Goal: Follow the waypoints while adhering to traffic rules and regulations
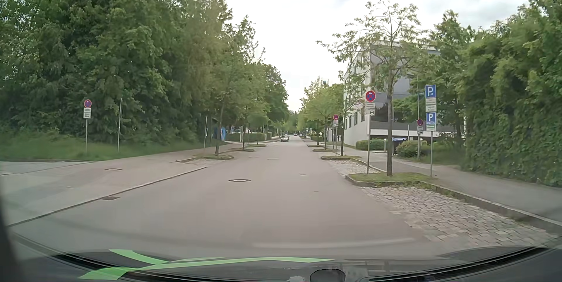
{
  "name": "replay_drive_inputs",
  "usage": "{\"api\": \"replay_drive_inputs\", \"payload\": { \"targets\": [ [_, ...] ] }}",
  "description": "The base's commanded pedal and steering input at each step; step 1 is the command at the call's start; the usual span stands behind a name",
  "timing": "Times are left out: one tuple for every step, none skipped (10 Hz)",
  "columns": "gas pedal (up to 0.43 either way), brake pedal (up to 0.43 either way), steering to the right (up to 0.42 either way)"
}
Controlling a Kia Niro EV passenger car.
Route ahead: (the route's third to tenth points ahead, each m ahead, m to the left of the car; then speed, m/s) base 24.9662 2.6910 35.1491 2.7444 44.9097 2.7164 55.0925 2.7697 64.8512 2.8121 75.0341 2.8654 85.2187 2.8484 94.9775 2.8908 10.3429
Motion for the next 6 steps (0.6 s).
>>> {"api": "replay_drive_inputs", "payload": {
  "targets": [
    [0.098, 0.000, -0.001],
    [0.098, 0.000, -0.001],
    [0.098, 0.000, -0.001],
    [0.098, 0.000, -0.002],
    [0.098, 0.000, -0.004],
    [0.098, 0.000, -0.004]
  ]
}}
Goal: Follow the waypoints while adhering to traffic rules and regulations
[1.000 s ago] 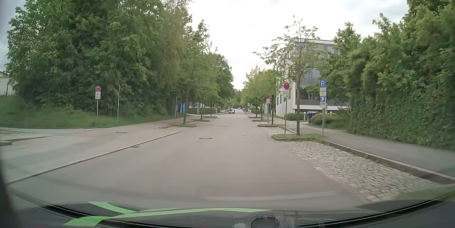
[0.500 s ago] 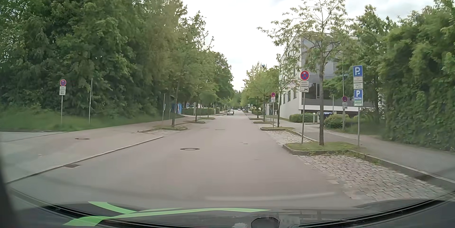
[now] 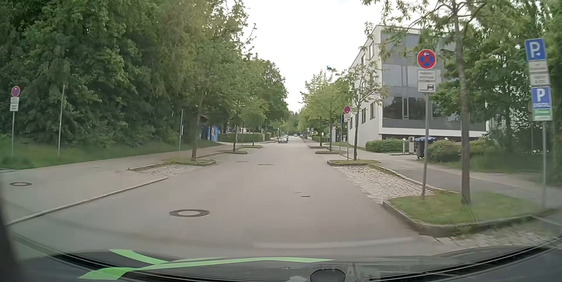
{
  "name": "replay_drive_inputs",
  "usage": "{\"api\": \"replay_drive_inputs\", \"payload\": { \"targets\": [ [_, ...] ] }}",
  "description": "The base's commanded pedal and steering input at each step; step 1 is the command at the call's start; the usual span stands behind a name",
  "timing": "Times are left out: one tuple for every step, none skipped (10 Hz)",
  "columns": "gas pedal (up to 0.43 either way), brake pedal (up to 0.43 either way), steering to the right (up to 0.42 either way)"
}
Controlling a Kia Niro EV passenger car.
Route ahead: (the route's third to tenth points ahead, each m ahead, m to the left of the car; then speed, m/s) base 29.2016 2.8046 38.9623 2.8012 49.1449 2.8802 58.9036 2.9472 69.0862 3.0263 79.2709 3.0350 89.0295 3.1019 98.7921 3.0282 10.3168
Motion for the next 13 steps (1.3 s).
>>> {"api": "replay_drive_inputs", "payload": {
  "targets": [
    [0.098, 0.000, -0.004],
    [0.098, 0.000, -0.004],
    [0.098, 0.000, -0.004],
    [0.098, 0.000, -0.004],
    [0.098, 0.000, -0.004],
    [0.098, 0.000, -0.003],
    [0.098, 0.000, -0.004],
    [0.098, 0.000, -0.004],
    [0.098, 0.000, -0.004],
    [0.098, 0.000, -0.004],
    [0.098, 0.000, -0.004],
    [0.098, 0.000, -0.004],
    [0.098, 0.000, -0.004]
  ]
}}
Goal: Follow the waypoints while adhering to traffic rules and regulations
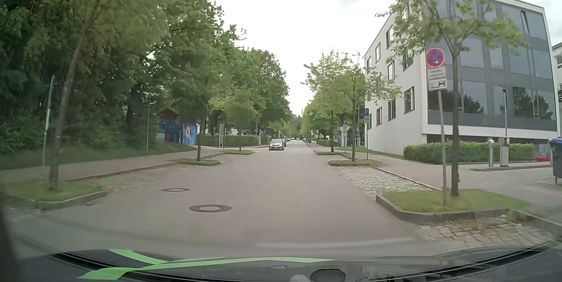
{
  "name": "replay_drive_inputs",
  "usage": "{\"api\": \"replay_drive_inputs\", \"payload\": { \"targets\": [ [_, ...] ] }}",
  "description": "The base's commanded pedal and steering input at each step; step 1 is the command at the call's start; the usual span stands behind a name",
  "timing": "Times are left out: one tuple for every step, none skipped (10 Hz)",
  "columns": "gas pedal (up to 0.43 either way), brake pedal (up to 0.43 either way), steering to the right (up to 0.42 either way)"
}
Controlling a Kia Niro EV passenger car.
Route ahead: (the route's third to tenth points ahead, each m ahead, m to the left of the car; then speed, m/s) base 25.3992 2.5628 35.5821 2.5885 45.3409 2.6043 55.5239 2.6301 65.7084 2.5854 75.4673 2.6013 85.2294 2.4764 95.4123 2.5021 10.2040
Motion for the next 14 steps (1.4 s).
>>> {"api": "replay_drive_inputs", "payload": {
  "targets": [
    [0.087, 0.000, -0.004],
    [0.087, 0.000, -0.003],
    [0.087, 0.000, -0.004],
    [0.087, 0.000, -0.004],
    [0.087, 0.000, -0.004],
    [0.087, 0.000, -0.004],
    [0.087, 0.000, -0.004],
    [0.087, 0.000, -0.004],
    [0.087, 0.000, -0.004],
    [0.087, 0.000, -0.004],
    [0.098, 0.000, -0.003],
    [0.098, 0.000, -0.003],
    [0.098, 0.000, -0.003],
    [0.098, 0.000, -0.004]
  ]
}}
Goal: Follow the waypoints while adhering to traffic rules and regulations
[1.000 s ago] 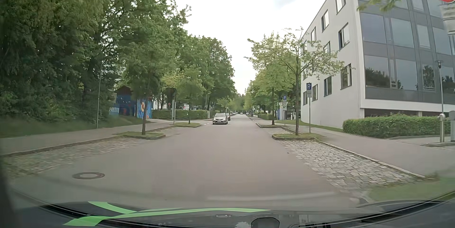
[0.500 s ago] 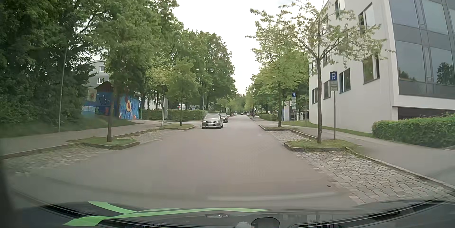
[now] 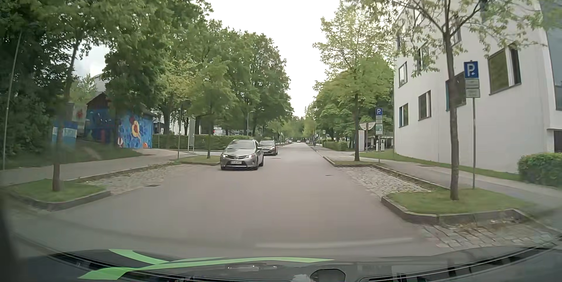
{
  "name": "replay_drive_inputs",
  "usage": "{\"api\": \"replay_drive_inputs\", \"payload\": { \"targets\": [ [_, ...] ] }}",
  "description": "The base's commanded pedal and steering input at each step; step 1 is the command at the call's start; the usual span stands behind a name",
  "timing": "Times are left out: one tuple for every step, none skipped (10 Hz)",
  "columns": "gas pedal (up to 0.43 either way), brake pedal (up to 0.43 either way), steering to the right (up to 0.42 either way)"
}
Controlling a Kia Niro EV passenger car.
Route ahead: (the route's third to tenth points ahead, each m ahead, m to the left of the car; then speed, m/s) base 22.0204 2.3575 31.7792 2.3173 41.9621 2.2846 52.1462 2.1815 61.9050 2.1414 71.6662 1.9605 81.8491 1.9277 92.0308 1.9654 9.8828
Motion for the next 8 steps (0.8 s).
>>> {"api": "replay_drive_inputs", "payload": {
  "targets": [
    [0.110, 0.000, -0.004],
    [0.110, 0.000, -0.004],
    [0.110, 0.000, -0.004],
    [0.110, 0.000, -0.004],
    [0.110, 0.000, -0.004],
    [0.110, 0.000, -0.004],
    [0.110, 0.000, -0.004],
    [0.110, 0.000, -0.004]
  ]
}}
